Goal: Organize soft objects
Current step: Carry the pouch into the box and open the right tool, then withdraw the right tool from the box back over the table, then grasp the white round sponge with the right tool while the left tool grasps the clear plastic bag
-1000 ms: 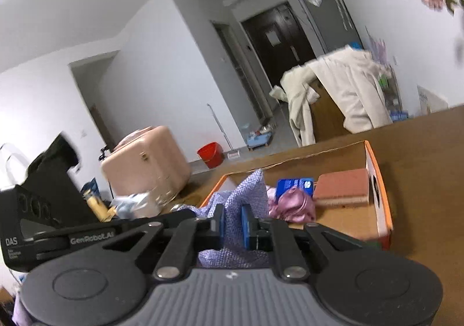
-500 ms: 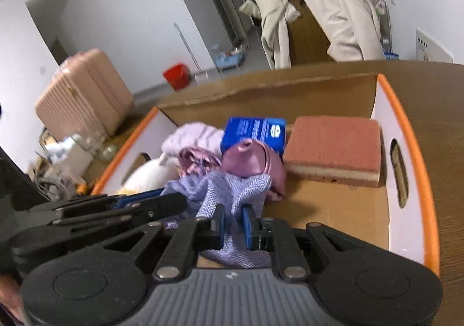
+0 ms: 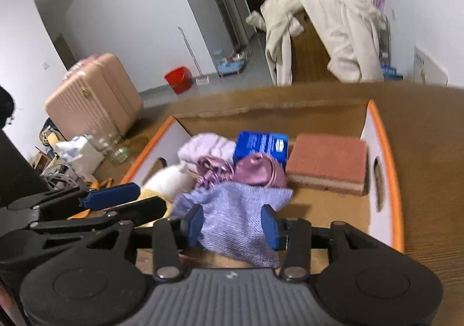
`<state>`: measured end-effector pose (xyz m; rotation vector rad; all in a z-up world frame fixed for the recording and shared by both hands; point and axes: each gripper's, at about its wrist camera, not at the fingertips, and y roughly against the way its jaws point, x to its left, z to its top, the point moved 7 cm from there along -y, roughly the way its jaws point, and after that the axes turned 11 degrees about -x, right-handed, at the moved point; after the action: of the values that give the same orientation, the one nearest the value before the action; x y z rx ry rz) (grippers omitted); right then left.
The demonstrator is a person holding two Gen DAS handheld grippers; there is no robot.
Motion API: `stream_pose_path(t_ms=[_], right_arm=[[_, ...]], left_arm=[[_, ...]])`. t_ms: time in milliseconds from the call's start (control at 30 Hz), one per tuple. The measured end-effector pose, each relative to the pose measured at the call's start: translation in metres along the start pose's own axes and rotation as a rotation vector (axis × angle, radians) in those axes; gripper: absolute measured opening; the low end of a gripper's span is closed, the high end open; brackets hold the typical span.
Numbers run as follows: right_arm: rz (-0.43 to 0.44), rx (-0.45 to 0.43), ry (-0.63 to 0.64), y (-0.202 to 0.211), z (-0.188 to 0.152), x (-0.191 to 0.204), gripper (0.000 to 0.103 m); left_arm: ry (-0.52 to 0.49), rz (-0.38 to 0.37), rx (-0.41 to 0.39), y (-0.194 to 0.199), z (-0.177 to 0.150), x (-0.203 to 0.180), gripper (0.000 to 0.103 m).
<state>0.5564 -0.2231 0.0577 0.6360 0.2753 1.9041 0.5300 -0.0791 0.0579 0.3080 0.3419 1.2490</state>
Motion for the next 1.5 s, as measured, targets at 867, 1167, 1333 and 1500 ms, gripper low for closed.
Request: stream_pose_path(t_ms=[867,1167,1333,1500], right_arm=[[-0.042,-0.440,0.260,0.295,-0.117,0.045,0.089],[-0.061,-0.350,0.200,0.309,-0.222,0.035,0.089],[-0.081,-0.339,0.179,0.309,-0.231,0.028,0.089],[-0.102,-0.356,0.142,0.307,-0.225,0.018,0.089]], left_arm=[[-0.094,0.135,-0.368,0.275,-0.089,-0.086,0.102],[-0.122,0.166,-0.285,0.301,-0.174,-0.099,0.103],[-0.121,0.149,-0.291,0.298,-0.172,-0.104,0.103],[-0.130,0.115,-0.271,0.278,-0.167,-0.112,0.103]])
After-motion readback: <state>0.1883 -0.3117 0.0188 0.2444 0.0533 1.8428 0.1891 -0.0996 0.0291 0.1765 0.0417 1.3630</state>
